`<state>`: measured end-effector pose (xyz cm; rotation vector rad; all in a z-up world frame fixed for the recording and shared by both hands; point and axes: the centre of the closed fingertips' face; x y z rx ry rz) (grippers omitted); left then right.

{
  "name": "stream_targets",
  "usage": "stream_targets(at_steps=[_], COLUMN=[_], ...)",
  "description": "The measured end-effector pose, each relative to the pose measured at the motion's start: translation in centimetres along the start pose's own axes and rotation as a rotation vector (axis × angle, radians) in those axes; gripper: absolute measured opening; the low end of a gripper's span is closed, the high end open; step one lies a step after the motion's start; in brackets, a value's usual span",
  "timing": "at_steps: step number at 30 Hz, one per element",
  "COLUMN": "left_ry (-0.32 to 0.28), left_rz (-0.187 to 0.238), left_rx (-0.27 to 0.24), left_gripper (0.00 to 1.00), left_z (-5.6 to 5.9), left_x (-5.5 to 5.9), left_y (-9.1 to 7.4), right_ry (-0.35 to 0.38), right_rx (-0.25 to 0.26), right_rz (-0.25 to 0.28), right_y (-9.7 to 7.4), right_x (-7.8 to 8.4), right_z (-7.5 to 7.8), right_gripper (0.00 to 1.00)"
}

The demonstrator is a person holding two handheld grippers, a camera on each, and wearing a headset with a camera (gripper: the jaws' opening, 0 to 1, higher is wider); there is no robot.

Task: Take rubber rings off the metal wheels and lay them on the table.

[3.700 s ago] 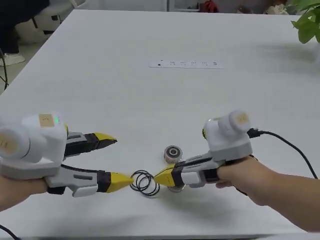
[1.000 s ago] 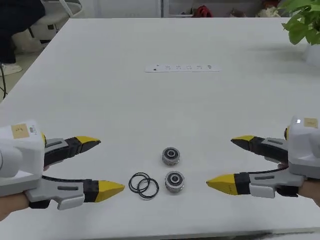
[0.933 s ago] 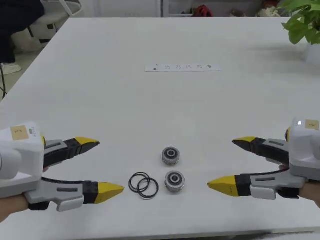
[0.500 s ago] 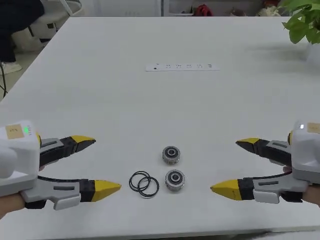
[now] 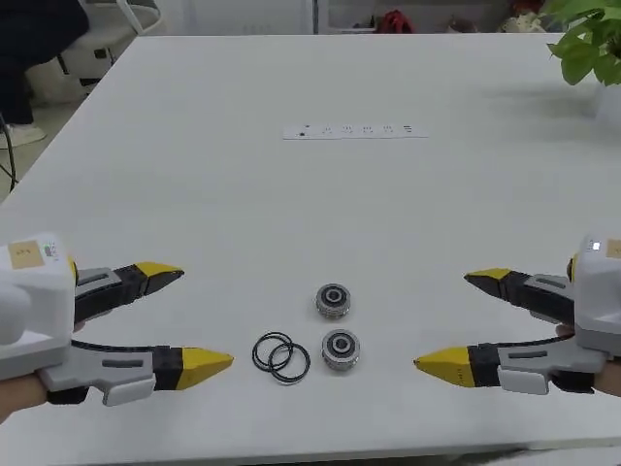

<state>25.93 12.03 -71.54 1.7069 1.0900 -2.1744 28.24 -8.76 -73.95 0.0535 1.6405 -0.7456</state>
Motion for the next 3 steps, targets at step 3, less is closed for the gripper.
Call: stream_targets(at_steps=[3], left_ry=[0.003], left_rz=[-0.003], left_rx=[0.001], left_gripper=[0.72], left_z=[0.1], left_x=[0.04], left_y=[-0.05], right_ry=[-0.001], right_rx=[0.0], right_rz=[0.001], right_y=[-0.02], right_x=[0.0], right_z=[-0.06], right_gripper=[0.84])
Point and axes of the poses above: the centre of the closed fingertips' face, and the gripper's own axes: y roughly forward along the fingers, z roughly to its right, x roughly out of its underside, and after that the axes turned 6 degrees about -y, right-handed
